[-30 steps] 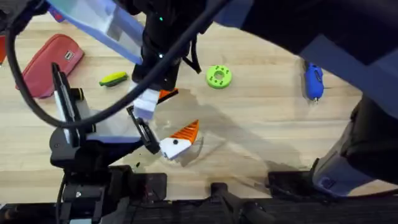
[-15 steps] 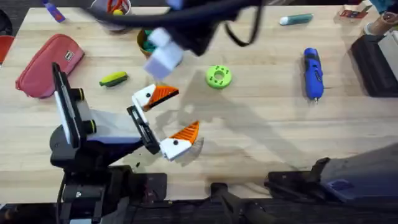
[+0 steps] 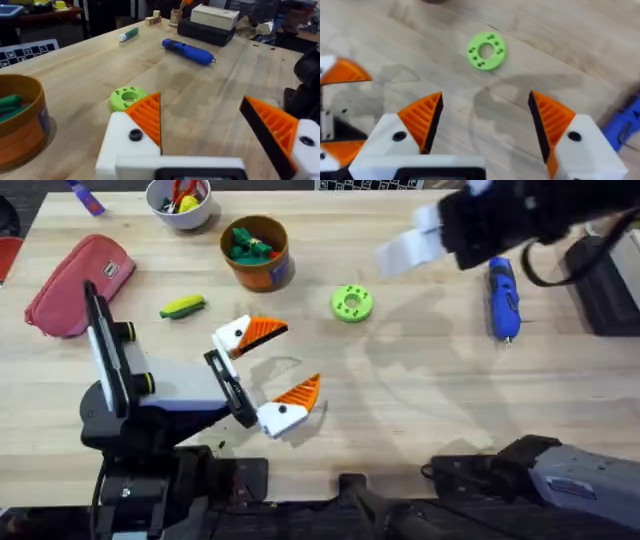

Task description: Pick up the gripper from the table and insert it into the empty holder that is missing its gripper. Then pick up a screw, insert it into the mounting hole, and use the screwdriver to tighten it. Finally, clean up the table by picking up the vegetable and placing it into the bucket.

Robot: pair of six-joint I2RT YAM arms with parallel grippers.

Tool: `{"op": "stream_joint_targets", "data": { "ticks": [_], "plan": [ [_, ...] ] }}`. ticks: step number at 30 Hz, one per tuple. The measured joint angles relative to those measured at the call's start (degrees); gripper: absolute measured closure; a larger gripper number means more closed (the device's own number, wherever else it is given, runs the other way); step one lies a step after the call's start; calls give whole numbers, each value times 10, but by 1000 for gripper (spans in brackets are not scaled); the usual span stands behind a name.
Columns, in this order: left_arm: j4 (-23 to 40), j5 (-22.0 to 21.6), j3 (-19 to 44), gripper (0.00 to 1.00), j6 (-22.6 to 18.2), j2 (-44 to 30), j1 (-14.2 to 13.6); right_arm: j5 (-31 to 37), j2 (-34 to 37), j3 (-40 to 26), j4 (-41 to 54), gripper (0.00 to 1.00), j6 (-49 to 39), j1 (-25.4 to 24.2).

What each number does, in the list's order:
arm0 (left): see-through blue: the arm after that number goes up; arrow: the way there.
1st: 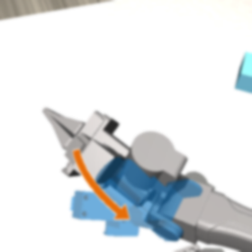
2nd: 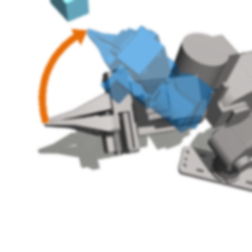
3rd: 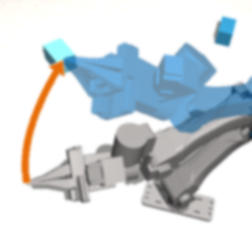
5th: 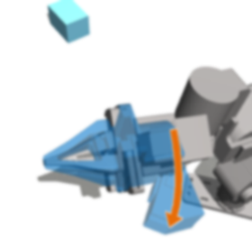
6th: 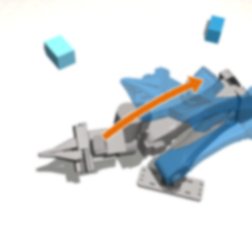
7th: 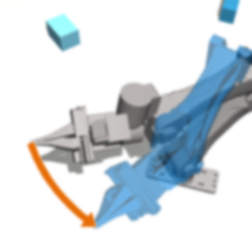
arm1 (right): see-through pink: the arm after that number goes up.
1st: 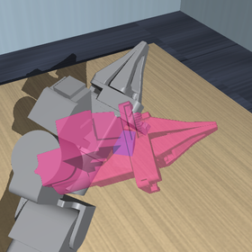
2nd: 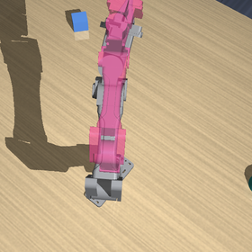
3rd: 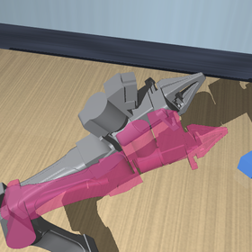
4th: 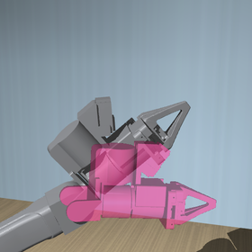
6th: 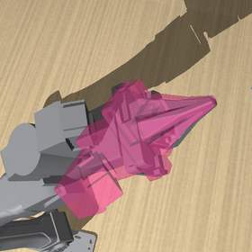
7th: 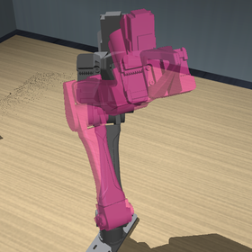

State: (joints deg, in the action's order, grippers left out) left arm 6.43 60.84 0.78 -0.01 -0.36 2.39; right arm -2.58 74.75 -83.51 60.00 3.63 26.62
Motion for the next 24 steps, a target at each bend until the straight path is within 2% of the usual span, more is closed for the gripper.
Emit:
{"op": "stream_joint_targets", "data": {
  "ticks": [9, 24],
  "plan": [
    [0, 0, 0, 14, 0, 0, 0, 49, -5, 17, -2, 8, 38, -43],
    [0, 0, 0, 14, 0, 0, 0, 53, 20, 19, 0, 7, 41, -45]
  ]
}}
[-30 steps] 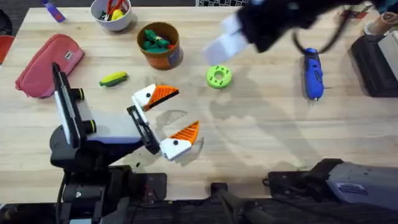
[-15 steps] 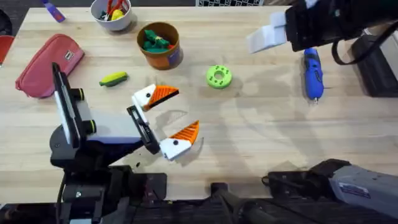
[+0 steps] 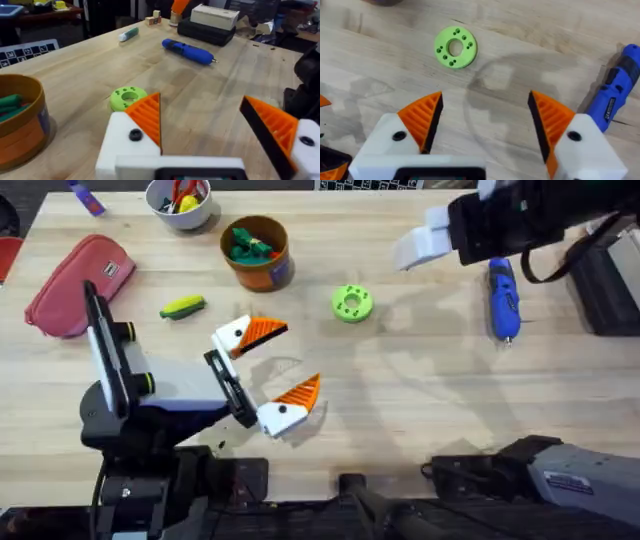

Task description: Pick up the gripper from the table and insert it into the empty holder that is missing its gripper. Then pick up a screw, insert it into the mounting hole, and use the screwdriver to tighten it. Finally, clean up the table by picking up the vegetable and placing it into the bucket.

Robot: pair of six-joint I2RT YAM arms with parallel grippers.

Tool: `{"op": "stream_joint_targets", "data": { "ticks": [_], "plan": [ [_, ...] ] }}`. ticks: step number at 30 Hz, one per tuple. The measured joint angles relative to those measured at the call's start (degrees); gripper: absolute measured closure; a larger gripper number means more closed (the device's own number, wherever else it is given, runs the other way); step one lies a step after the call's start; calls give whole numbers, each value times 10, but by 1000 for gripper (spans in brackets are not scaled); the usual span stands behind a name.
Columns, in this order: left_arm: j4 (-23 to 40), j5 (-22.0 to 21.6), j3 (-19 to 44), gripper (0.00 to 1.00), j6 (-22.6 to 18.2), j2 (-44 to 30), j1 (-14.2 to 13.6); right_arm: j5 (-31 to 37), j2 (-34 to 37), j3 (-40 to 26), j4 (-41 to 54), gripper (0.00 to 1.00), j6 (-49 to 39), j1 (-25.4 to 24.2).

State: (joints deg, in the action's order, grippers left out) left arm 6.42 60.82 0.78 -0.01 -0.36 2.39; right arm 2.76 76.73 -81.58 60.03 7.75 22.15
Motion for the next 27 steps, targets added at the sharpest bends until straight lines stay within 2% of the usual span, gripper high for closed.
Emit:
{"op": "stream_joint_targets", "data": {
  "ticks": [1, 2, 6, 8, 12, 17, 21, 27],
  "plan": [
    [0, 0, 0, 12, 0, 0, 0, 0, 0, 0, 1, 7, 0, 0],
    [0, 0, 0, 86, 1, 0, 0, 0, 0, 0, 2, 7, 0, 0],
    [-1, -3, 0, 711, 0, 0, 0, 0, 0, 2, 4, 9, 9, -4],
    [-1, -5, 0, 963, -3, 0, 0, 0, 0, 12, 4, 10, 23, -15],
    [-1, -6, 0, 981, -4, 0, 0, 0, 0, 44, 4, 10, 39, -69],
    [-1, -6, 0, 983, -4, 0, 0, 0, 0, 60, 1, 7, 42, -170],
    [-1, -6, 0, 983, -4, 0, 0, 0, 0, 60, -22, 8, 21, -248],
    [-1, -6, 0, 983, -4, 0, 0, 0, 7, 60, -45, 12, -22, -337]
  ]
}}
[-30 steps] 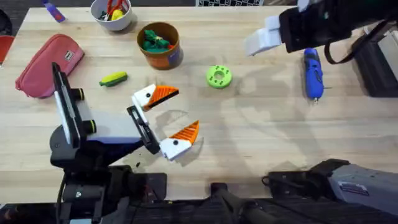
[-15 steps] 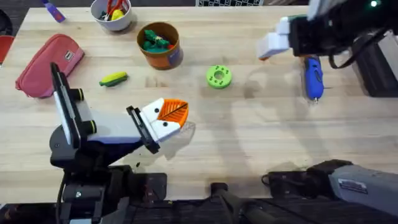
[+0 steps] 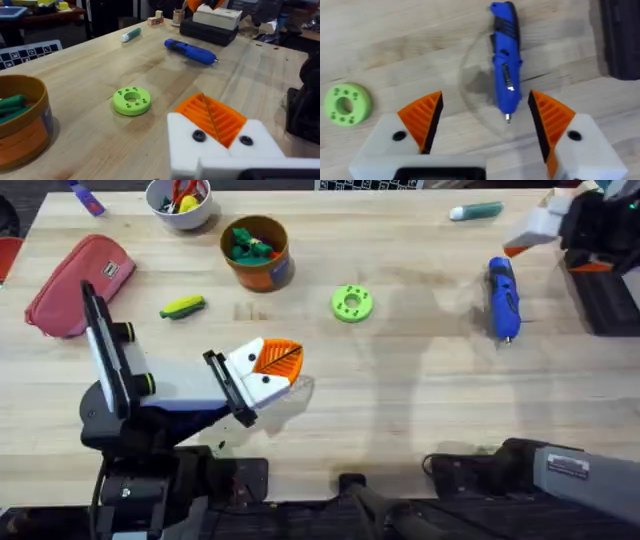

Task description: Pick up the gripper from the table and insert it into the empty holder that is missing its gripper. Then pick up a screw, insert it into the mounting hole, and use the screwdriver to tighten it. Finally, clean up the table by picking up the vegetable and placing it into the bucket.

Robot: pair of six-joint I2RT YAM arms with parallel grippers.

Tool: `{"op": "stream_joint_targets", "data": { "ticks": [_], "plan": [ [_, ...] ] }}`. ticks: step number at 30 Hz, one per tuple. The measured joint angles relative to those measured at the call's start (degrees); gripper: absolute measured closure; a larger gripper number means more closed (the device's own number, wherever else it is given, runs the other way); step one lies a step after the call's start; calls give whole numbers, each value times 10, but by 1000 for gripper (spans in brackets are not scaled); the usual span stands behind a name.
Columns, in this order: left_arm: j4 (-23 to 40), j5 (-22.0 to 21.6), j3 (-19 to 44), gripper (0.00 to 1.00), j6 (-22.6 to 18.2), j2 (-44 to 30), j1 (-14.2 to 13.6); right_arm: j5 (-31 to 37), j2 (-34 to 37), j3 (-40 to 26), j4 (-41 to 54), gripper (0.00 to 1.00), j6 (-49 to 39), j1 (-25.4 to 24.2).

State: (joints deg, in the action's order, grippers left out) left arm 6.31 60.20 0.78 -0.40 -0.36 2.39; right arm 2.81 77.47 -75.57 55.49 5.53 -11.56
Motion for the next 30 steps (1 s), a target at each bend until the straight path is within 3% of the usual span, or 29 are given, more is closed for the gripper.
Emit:
{"op": "stream_joint_targets", "data": {
  "ticks": [8, 21, 30],
  "plan": [
    [0, 0, 0, 983, 0, 0, 0, 24, 84, 0, -32, 8, -66, -45],
    [0, 0, 0, 983, 0, 0, 0, 51, 241, -41, -66, 17, -112, -46],
    [0, 0, 0, 983, 0, 0, 0, 48, 307, -41, -108, 61, -122, -46]
  ]
}}
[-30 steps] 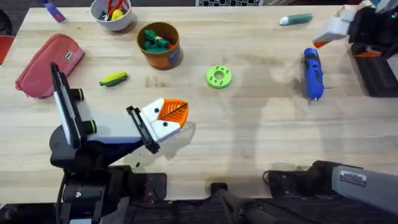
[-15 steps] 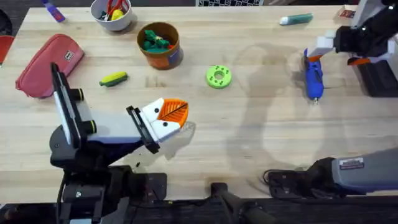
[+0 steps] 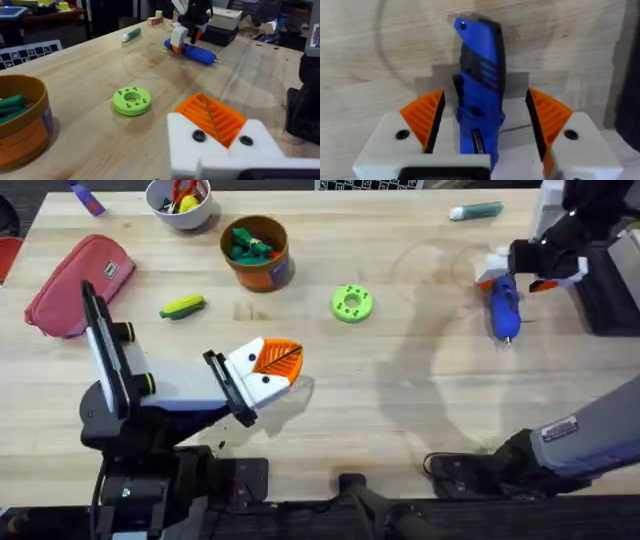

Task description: Pick up the gripper from the table and insert it into the empty holder that is missing its gripper. Then pick up a screw, insert it into the mounting hole, and use the screwdriver to tighten it. Finally, clean up the table by picking up the vegetable and placing it into the bucket.

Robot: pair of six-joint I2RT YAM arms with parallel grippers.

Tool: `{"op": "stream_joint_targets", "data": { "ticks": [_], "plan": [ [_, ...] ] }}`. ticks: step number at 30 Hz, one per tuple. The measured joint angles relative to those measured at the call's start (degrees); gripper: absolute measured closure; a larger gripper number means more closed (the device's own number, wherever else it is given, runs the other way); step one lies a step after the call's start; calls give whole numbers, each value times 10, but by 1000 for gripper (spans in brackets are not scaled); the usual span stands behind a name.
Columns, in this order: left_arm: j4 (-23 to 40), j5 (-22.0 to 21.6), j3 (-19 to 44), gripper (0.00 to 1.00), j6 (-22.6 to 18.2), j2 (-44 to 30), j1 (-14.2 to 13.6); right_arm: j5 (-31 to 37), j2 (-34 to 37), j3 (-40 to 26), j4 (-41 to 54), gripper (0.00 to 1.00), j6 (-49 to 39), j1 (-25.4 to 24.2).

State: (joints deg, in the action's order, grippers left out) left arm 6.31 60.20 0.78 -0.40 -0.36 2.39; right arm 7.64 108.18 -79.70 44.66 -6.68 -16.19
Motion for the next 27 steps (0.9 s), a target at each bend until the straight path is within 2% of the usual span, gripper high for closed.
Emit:
{"op": "stream_joint_targets", "data": {
  "ticks": [5, 7, 10, 14, 15, 27],
  "plan": [
    [0, 0, 0, 983, 0, 0, 0, -1, 33, 0, -30, 69, -5, 0],
    [0, 0, 0, 983, 0, 0, 0, -2, 34, -2, -33, 117, -7, 0],
    [0, 0, 0, 983, 0, 0, 0, -2, 35, -3, -40, 377, -11, 0],
    [0, 0, 0, 983, 0, 0, 0, 1, 35, -3, -40, 919, -13, 0],
    [0, 0, 0, 983, 0, 0, 0, 1, 36, -3, -39, 969, -11, -1],
    [0, 0, 0, 983, 0, 0, 0, 0, 34, -14, -18, 977, -23, 4]
  ]
}}
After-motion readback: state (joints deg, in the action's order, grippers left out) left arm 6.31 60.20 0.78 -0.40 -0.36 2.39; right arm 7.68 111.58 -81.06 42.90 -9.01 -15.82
